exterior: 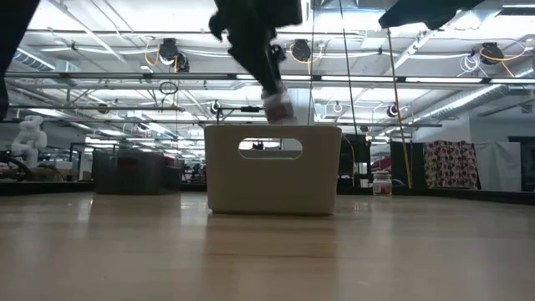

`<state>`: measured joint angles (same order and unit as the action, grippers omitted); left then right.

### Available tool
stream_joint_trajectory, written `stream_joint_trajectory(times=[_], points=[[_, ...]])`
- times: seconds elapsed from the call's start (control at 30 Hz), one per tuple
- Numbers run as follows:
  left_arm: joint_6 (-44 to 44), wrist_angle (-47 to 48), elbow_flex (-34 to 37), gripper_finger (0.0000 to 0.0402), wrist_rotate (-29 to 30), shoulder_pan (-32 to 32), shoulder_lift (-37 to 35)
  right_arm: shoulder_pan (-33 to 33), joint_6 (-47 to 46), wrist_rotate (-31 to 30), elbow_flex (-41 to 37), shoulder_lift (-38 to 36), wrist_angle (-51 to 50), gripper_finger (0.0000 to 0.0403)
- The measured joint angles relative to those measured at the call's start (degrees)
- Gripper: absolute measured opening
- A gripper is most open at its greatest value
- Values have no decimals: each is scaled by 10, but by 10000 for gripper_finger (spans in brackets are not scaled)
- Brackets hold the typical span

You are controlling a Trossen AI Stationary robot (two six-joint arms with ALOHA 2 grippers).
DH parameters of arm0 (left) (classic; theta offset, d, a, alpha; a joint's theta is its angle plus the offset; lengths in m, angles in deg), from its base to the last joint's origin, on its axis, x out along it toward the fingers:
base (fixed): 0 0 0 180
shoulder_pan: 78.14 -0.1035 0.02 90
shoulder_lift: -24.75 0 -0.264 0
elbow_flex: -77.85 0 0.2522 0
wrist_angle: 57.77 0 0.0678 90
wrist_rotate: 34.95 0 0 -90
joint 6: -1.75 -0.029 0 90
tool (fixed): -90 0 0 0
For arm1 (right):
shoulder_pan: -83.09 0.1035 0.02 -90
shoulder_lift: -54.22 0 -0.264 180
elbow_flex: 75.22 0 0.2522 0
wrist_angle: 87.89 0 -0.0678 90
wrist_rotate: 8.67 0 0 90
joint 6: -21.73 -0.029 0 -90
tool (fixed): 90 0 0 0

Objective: Sort spices by type
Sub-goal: Put the brown seasoning bottle into the gray bin

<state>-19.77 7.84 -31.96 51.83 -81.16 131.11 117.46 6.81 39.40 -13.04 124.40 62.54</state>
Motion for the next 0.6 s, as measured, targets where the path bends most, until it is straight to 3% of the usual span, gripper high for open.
stream_joint_trajectory(times=[0.6], points=[[-64, 15, 0, 189, -1, -16, 80, -34, 9, 2, 0, 0, -26, 0]])
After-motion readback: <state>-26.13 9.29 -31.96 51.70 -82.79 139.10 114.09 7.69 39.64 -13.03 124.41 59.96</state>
